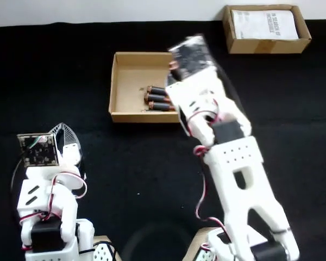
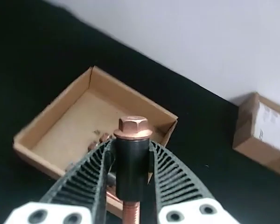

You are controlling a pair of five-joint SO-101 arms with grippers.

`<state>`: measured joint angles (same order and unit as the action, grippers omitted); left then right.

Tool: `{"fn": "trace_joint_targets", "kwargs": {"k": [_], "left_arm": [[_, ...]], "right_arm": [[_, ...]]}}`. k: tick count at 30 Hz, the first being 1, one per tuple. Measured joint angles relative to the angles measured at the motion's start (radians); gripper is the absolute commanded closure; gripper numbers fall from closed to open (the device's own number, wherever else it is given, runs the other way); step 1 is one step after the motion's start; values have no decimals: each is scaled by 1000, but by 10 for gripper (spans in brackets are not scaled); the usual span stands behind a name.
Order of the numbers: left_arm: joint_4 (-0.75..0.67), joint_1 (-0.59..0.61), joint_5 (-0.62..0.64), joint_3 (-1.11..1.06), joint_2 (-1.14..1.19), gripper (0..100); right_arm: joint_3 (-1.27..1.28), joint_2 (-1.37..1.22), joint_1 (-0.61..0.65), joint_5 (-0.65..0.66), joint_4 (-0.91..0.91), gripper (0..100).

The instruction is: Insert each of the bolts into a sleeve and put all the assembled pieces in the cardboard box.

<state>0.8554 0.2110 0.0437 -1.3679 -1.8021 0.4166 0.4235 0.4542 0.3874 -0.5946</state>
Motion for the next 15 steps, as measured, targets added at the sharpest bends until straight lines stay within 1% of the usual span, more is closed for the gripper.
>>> {"fn": "trace_joint_targets", "kwargs": {"k": [5, 7, 12, 15], "left_arm": [[0, 11, 0, -117, -6, 984], [-8, 23, 0, -167, -6, 984], [-126, 26, 0, -307, -5, 991], [-166, 26, 2, -310, -6, 991]], "right_arm": [[0, -138, 28, 278, 0, 992], [0, -192, 31, 364, 3, 992], [0, -342, 34, 488, 144, 992], [0, -442, 34, 532, 265, 992]]}}
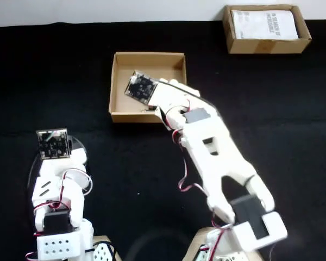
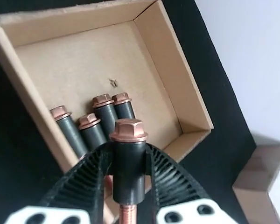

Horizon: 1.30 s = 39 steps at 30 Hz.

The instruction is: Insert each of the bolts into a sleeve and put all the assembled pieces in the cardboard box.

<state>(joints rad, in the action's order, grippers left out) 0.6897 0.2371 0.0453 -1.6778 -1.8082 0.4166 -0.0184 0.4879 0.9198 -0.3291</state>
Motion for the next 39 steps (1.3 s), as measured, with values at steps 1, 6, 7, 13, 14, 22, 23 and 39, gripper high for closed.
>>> {"fn": "trace_joint_targets", "kwargs": {"k": [1, 6, 7, 13, 14, 22, 23, 39], "left_arm": [[-5, 0, 0, 0, 0, 991], [40, 0, 0, -2, 0, 991], [64, 0, 0, -2, 0, 991], [78, 0, 0, -2, 0, 991], [78, 0, 0, -2, 0, 991], [78, 0, -3, -2, 0, 991], [78, 0, -3, -2, 0, 991], [84, 0, -3, -2, 0, 990]], "right_arm": [[0, -29, 0, 8, 38, 992], [0, -140, 8, 18, 141, 992], [0, -157, 11, 18, 155, 990], [-26, -227, 15, 26, 183, 926], [-26, -229, 18, 26, 183, 890], [-5, -226, 28, 26, 176, 772], [3, -218, 28, 20, 169, 772], [121, 463, -5, -1013, -411, 772]]}}
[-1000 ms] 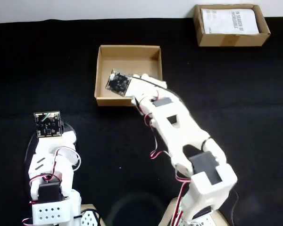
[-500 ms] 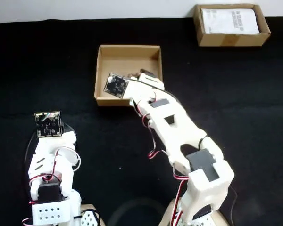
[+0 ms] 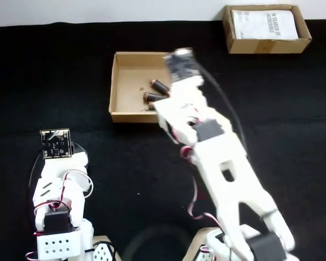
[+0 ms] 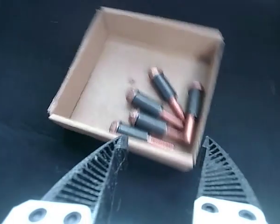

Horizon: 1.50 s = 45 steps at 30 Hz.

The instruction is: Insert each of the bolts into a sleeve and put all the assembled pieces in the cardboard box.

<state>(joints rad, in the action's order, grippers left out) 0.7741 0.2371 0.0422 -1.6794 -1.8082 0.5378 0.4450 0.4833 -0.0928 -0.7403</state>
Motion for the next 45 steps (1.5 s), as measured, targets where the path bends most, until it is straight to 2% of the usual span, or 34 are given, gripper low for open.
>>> {"fn": "trace_joint_targets", "kwargs": {"k": [4, 9, 16, 21, 25, 31, 35, 45], "left_arm": [[44, 0, 0, 0, 0, 990], [75, 0, -2, 0, 0, 990], [94, 0, -2, 0, 0, 990], [189, 0, -3, 0, 0, 990], [319, 0, -3, 0, 0, 991], [540, 0, -3, 0, 0, 991], [560, 0, -3, 0, 0, 991], [563, 0, -3, 0, 0, 991]], "right_arm": [[97, 170, -55, -94, -166, 772], [293, 437, -69, -107, -305, 772], [684, 872, -75, -107, -350, 772], [872, 1171, -120, -107, -350, 772], [1049, 1346, -172, -107, -361, 772], [1131, 1369, -252, -107, -459, 772], [1131, 1375, -261, -107, -511, 772], [1131, 1375, -264, -107, -512, 772]]}}
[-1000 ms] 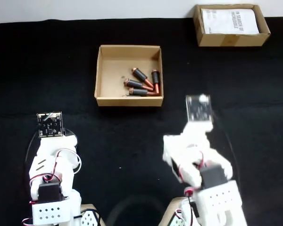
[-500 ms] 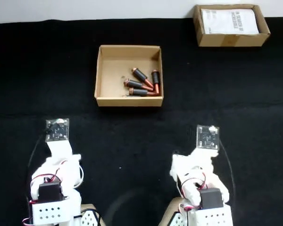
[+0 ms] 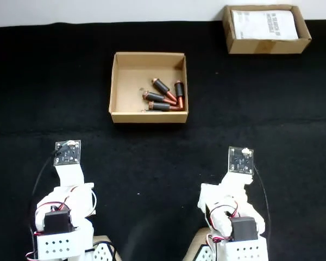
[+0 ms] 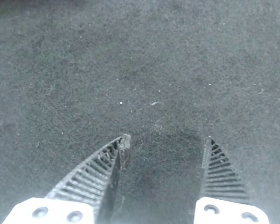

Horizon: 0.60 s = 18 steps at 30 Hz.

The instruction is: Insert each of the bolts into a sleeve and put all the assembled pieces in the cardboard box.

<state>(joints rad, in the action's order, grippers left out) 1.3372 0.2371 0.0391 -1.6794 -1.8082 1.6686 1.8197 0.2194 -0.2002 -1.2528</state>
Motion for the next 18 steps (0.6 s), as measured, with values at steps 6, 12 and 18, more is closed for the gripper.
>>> {"fn": "trace_joint_targets", "kwargs": {"k": [6, 12, 18], "left_arm": [[0, 0, 0, 0, 0, 991], [0, 0, 0, 0, 0, 991], [0, 0, 0, 0, 0, 991]], "right_arm": [[0, 0, -8, 0, 0, 786], [0, 0, -92, 0, 0, 986], [0, 0, -103, 6, 0, 977]]}}
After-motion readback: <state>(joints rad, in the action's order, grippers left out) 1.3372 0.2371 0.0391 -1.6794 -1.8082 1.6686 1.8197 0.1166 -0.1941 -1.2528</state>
